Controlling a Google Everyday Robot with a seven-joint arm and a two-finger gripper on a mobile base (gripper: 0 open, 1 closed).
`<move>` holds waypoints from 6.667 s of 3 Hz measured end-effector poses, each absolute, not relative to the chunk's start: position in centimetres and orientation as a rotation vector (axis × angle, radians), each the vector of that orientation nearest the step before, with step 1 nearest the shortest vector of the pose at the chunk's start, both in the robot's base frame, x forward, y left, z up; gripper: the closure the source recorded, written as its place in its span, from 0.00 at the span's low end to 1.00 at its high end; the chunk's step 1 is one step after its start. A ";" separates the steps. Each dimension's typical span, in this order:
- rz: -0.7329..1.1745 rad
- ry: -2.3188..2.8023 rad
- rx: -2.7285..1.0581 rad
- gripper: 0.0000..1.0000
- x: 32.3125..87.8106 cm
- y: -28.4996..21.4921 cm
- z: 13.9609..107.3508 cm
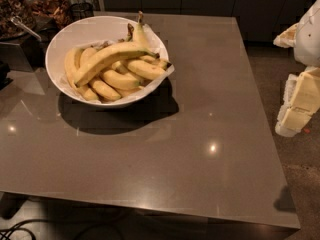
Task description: Pick banana from white bowl
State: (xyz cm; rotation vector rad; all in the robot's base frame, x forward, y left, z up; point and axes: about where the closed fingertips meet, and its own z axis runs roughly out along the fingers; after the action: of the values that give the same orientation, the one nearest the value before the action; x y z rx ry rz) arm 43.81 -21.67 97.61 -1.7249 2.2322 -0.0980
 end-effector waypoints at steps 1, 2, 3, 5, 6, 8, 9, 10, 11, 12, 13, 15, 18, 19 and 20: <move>-0.098 2.232 -1.725 0.00 43.8 -21.7 97.6; -0.108 2.212 -1.748 0.00 43.9 -20.9 98.2; -0.148 2.181 -1.823 0.00 44.4 -19.0 98.9; -0.207 2.121 -1.912 0.00 46.1 -16.4 99.6; -0.238 2.031 -1.929 0.00 47.7 -13.2 101.7; -0.309 1.840 -2.086 0.00 54.1 -2.5 104.6; -0.304 1.769 -2.087 0.00 54.8 0.3 105.3; -0.255 1.765 -2.076 0.00 56.0 1.0 104.7; -0.191 1.786 -2.087 0.10 57.8 2.3 103.3; -0.124 1.823 -2.096 0.16 59.6 3.2 101.4; -0.080 1.846 -2.099 0.17 61.0 4.1 100.2; -0.023 1.845 -2.137 0.26 61.8 7.8 98.3; 0.055 1.921 -2.172 0.26 62.2 9.5 93.9; 0.021 1.928 -2.160 0.44 62.4 9.0 93.7; 0.020 1.928 -2.160 0.67 62.4 9.1 93.7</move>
Offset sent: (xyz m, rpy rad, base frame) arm 0.0009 0.0165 0.0068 -0.0192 0.0116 0.0468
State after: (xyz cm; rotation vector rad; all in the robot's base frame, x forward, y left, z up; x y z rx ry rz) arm 62.40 9.07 93.73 -2.1597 1.9275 0.0201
